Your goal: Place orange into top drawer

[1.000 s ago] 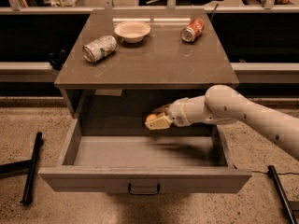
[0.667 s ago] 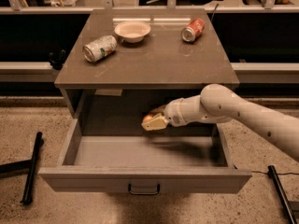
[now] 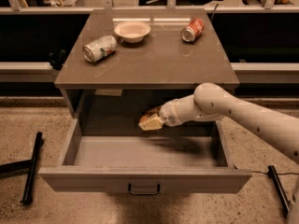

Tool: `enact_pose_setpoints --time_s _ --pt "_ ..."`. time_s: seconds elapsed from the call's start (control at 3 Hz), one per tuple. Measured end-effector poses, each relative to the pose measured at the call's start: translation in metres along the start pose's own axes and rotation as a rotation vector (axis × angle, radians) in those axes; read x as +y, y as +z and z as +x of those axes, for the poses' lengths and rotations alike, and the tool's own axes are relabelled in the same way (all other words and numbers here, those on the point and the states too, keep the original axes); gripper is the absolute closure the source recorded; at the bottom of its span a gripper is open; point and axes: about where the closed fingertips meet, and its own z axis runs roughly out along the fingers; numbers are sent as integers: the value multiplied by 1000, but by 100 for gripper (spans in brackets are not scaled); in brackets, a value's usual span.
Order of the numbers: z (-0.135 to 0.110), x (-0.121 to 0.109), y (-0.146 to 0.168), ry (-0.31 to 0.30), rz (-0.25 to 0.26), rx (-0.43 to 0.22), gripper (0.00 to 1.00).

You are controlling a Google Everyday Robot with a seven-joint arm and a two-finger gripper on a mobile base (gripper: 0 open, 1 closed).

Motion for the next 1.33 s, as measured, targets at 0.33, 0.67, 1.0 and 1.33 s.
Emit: enact_pose_setpoints --time_s 0.33,0.67,1.0,1.33 --pt "2 2 3 1 -5 7 12" --pt "4 9 -5 8 12 9 0" --pt "9 10 -26 20 52 10 0" --pt "18 5 -67 51 137 -3 0"
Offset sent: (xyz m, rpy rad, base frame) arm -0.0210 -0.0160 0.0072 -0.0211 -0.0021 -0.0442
